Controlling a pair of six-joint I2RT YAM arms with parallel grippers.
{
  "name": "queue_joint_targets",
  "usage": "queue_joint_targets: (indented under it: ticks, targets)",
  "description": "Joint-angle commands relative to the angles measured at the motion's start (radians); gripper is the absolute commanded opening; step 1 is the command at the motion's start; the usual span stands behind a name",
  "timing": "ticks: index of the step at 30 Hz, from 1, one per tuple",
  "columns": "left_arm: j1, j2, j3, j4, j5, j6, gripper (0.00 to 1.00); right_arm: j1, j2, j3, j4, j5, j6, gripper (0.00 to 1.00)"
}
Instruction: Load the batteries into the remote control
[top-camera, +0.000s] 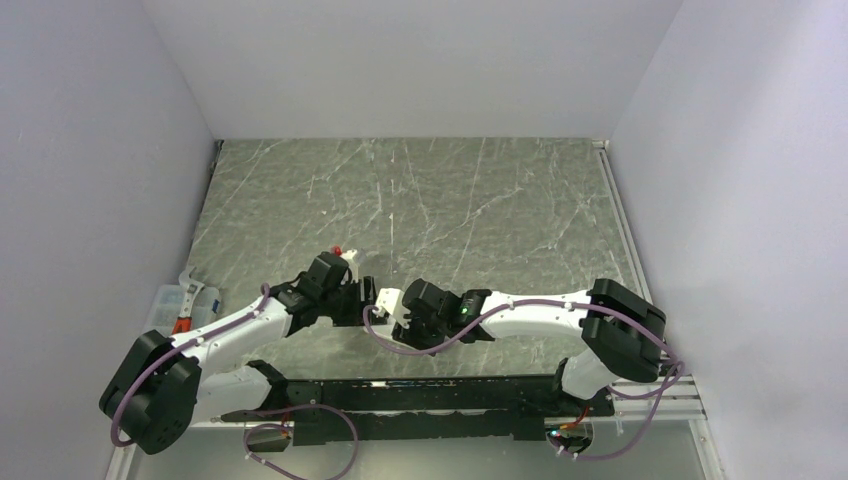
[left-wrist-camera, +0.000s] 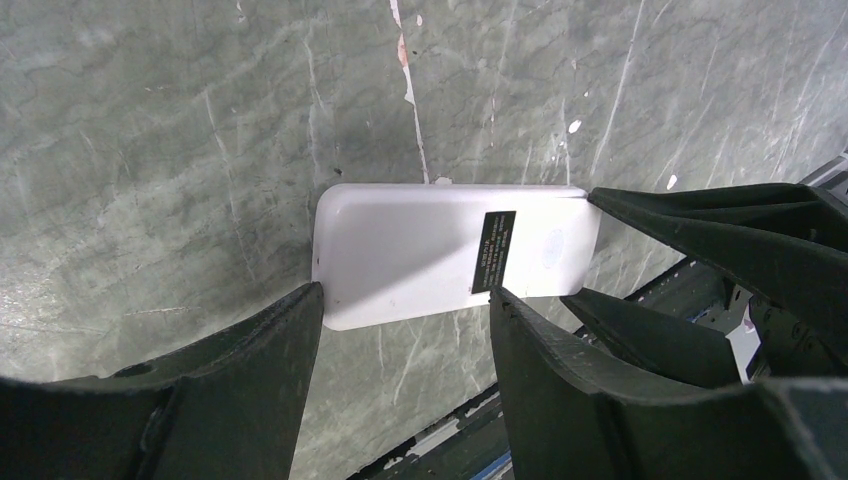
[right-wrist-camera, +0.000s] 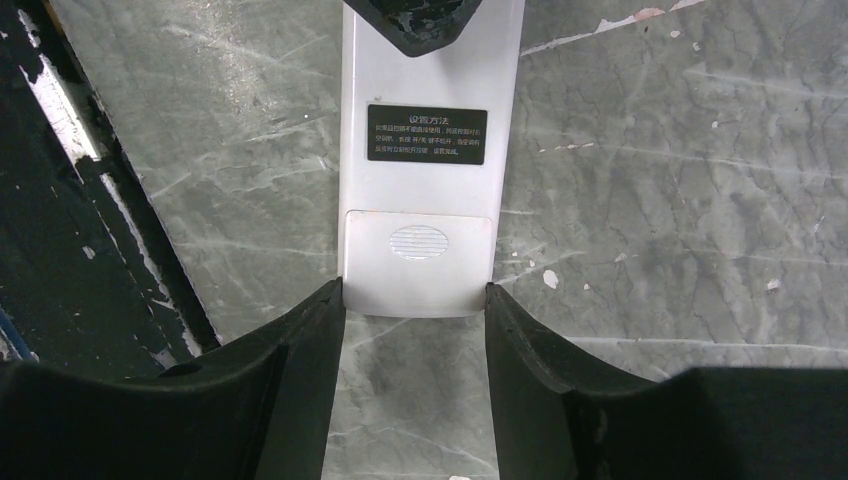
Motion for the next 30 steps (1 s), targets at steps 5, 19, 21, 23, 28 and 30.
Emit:
queue_joint_targets:
  ticks: [5,19,21,23,28,30]
  targets:
    - [0.000,-0.010,-0.010,0.034,0.029,0.014,0.67,-0.004,-0.013,0.040,0.064,-0.024,0.020,0.52]
    - [0.000,-0.020,-0.013,0.030,0.029,0.013,0.67,-0.004,-0.029,0.045,0.060,-0.016,0.026,1.00]
    - [0.000,-0.018,-0.014,0.030,0.027,0.012,0.67,-0.004,-0.039,0.046,0.058,-0.013,0.027,1.00]
    - [0.000,-0.016,-0.015,0.031,0.027,0.011,0.67,-0.005,-0.050,0.049,0.052,0.005,0.032,1.00]
    - [0.000,-0.005,-0.016,0.038,0.030,0.011,0.67,-0.006,-0.099,0.050,0.029,0.047,0.054,1.00]
    - [0.000,0.000,-0.016,0.044,0.033,0.009,0.67,-0.006,-0.123,0.043,0.025,0.054,0.064,0.99]
